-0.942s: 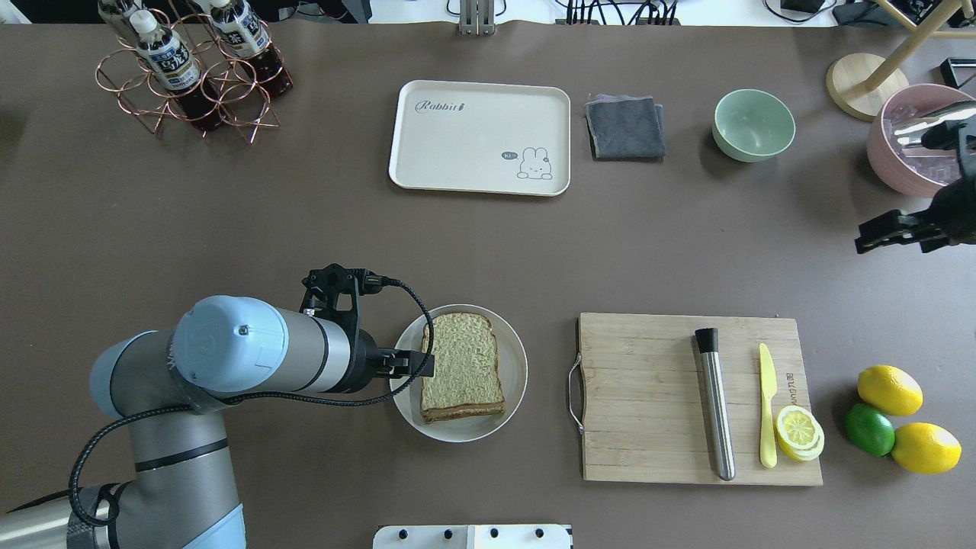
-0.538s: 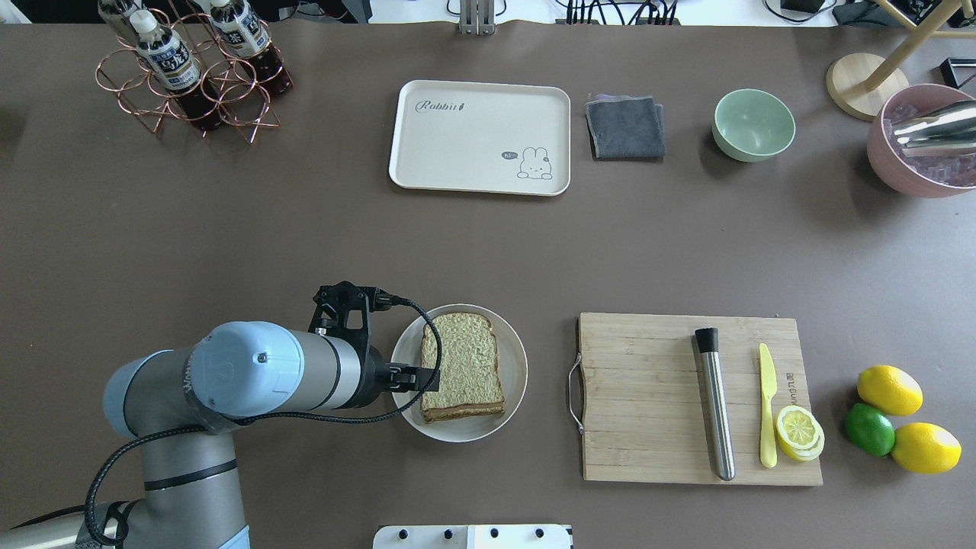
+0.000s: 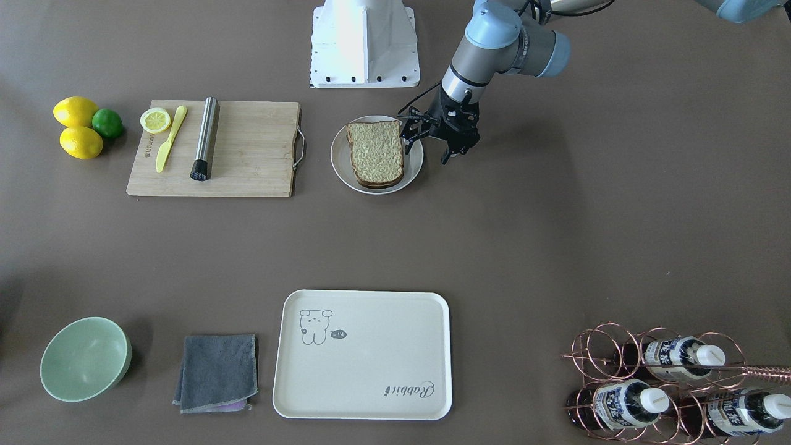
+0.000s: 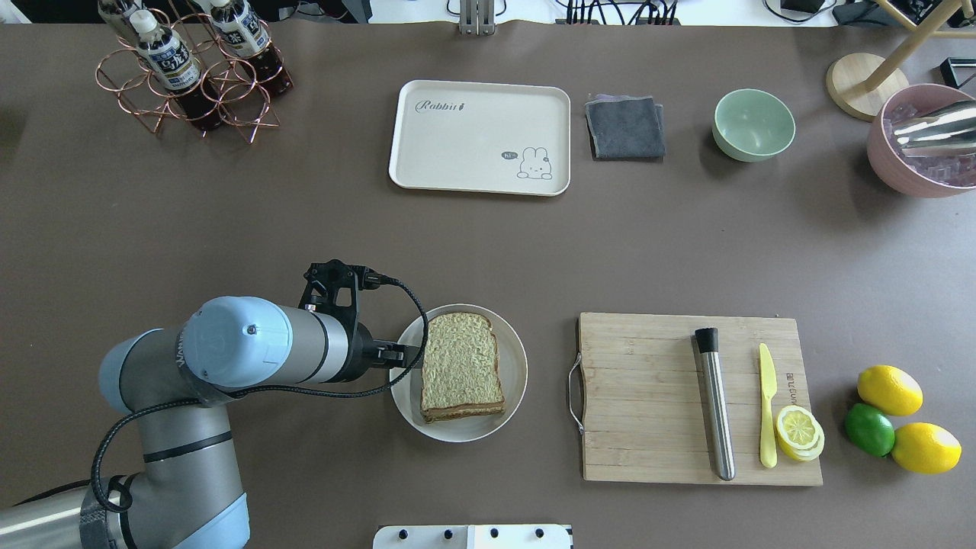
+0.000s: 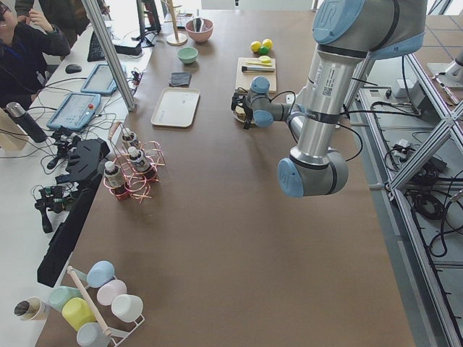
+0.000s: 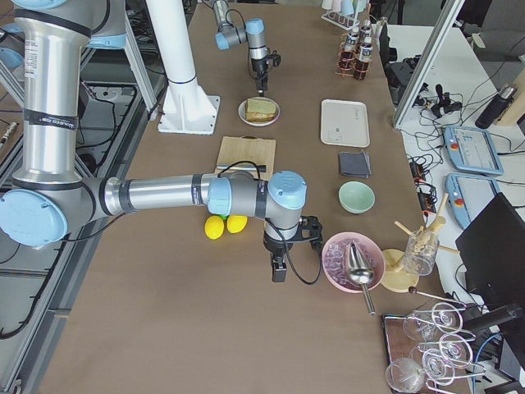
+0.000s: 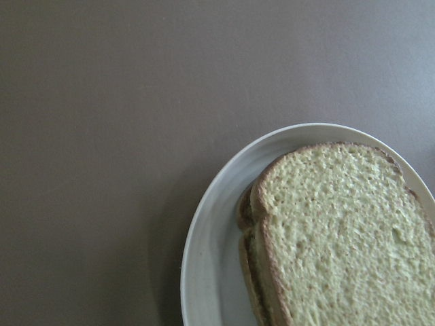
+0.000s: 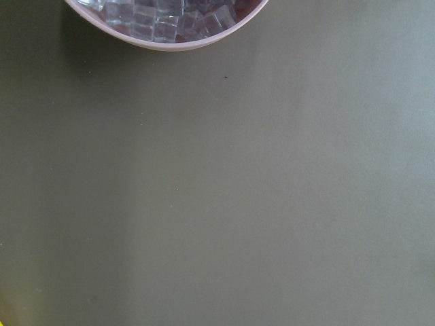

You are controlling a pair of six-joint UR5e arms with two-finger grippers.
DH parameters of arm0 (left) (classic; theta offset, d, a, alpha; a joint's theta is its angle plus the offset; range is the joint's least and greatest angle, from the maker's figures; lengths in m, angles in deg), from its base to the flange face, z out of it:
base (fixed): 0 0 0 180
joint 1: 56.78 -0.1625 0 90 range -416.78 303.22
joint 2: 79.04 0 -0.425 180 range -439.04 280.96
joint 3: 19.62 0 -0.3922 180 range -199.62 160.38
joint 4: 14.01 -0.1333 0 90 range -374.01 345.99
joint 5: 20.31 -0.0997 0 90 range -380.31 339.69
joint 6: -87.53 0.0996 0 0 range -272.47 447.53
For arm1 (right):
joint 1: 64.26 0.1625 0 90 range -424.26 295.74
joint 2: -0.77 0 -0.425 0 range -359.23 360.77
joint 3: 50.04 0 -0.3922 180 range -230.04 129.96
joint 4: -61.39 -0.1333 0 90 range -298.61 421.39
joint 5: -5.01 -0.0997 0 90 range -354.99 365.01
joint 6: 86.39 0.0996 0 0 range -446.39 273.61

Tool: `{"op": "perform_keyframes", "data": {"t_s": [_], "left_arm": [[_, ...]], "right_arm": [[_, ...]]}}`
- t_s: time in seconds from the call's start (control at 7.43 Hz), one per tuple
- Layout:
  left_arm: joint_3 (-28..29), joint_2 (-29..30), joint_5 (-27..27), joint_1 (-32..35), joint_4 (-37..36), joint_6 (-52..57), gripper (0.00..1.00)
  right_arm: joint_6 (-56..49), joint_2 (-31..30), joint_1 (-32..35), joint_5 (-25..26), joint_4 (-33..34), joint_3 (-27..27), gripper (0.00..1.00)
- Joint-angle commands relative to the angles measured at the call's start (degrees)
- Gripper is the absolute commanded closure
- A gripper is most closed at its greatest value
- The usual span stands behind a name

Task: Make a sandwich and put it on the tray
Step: 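Grasp the white plate rim nearest the left gripper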

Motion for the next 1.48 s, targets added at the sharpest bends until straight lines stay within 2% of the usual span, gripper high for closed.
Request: {"op": "perform_keyframes", "data": {"t_s": [0.0,0.13,0.4,0.81,1.08,1.35], "left_arm": [[2.05,-1.00,0.55,-0.13,5.30,-0.07,0.31],[1.79,-1.00,2.73,-0.13,5.21,-0.33,0.38],[1.52,-1.18,2.75,-0.30,5.21,-0.33,0.45],[1.35,-1.09,2.67,-0.48,5.21,-0.42,0.49],[1.35,-1.00,2.58,-0.57,5.12,-0.50,0.60],[1.43,-1.00,2.67,-0.57,5.12,-0.42,0.64]], "right_arm": [[0.08,0.18,0.01,-0.08,-0.11,0.04,0.00],[0.08,0.18,0.01,-0.17,-0.11,0.04,0.00],[0.00,0.09,0.01,-0.35,-0.11,0.13,0.00],[0.00,-0.09,0.01,-0.35,-0.11,0.13,0.00],[0.00,-0.09,0.01,-0.35,-0.11,0.04,0.00],[0.00,-0.18,0.01,-0.35,-0.11,0.04,0.00]]}}
